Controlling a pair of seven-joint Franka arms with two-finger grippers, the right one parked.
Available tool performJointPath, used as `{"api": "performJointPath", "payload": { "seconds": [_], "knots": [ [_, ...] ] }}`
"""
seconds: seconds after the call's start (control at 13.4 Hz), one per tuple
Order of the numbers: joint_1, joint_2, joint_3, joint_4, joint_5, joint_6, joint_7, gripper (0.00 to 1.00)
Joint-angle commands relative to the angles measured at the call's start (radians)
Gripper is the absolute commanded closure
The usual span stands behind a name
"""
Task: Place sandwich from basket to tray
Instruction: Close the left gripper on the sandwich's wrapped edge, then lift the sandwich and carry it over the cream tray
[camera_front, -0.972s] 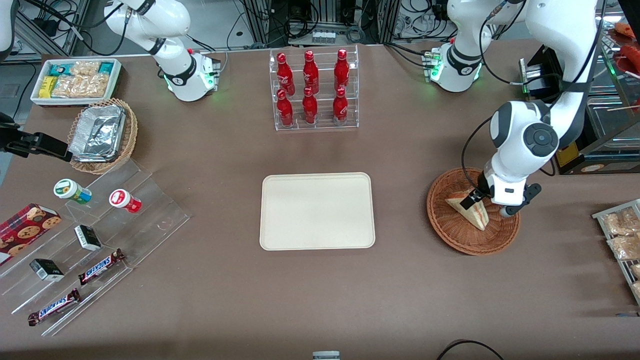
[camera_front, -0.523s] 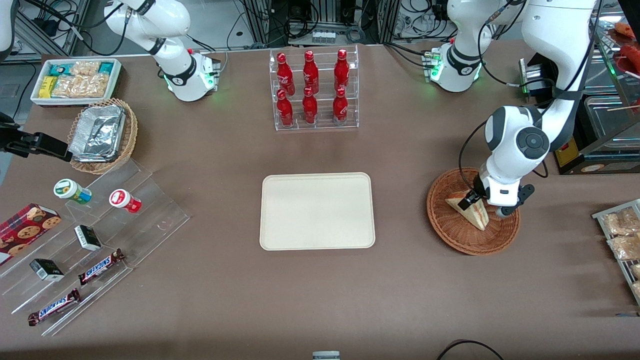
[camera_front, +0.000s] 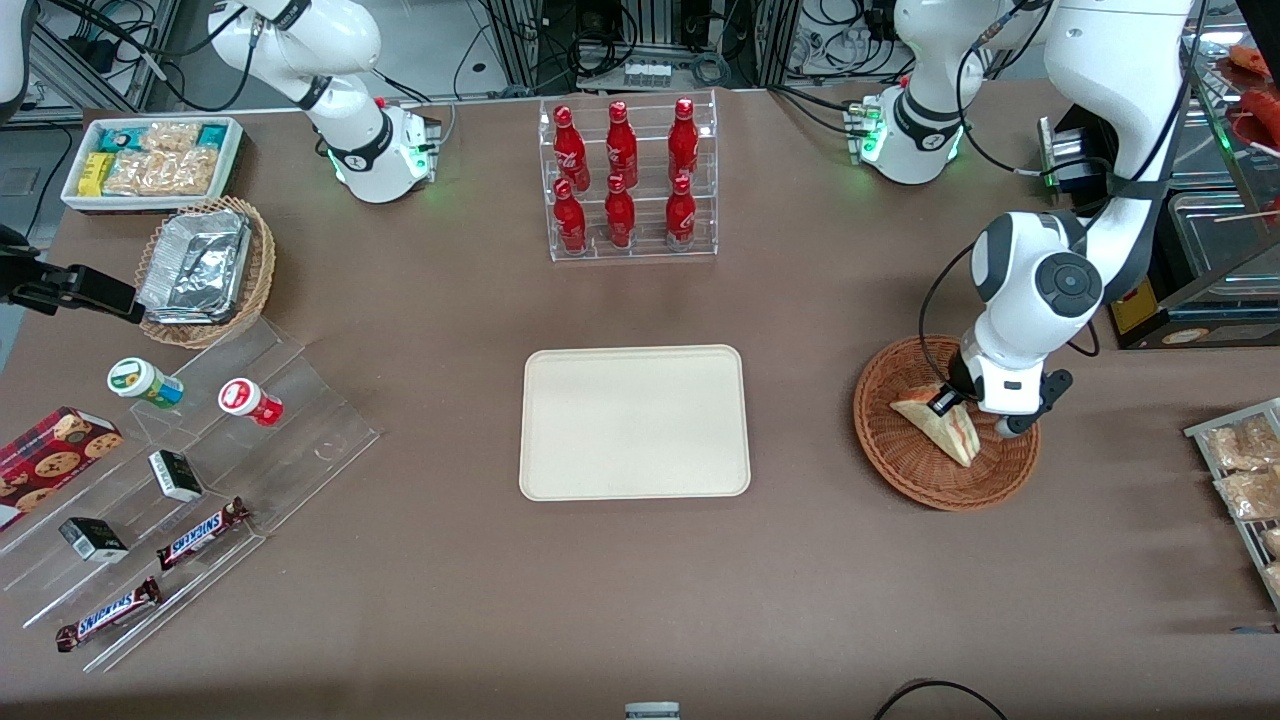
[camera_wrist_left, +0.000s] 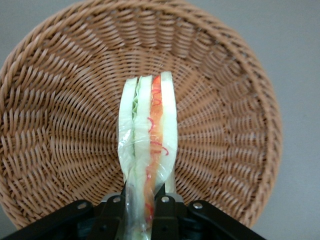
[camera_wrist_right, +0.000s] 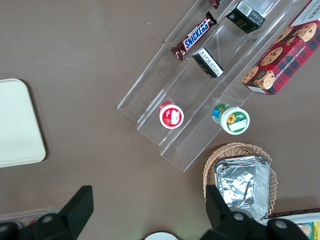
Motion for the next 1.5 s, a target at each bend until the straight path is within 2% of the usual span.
{"api": "performJointPath", "payload": {
  "seconds": [0.0,0.15,0.3,0.45,0.67,0.97,1.42],
  "knots": [
    [-0.009,-0.077,-0.007,0.066,0.072,-0.174,-0.007,0.95],
    [-0.045,-0.103,-0.044,0.201,0.111,-0.427,-0.004,0.95],
    [-0.107,-0.083,-0.076,0.375,0.111,-0.641,-0.004,0.95],
    [-0.214,-0.034,-0.088,0.489,0.108,-0.739,-0.013,0.95],
    [-0.380,0.073,-0.088,0.584,0.085,-0.718,-0.024,0.95],
    [-0.528,0.278,-0.094,0.775,0.069,-0.691,-0.035,0.95],
    [-0.647,0.470,-0.093,0.870,0.082,-0.452,-0.081,0.96]
  ]
}}
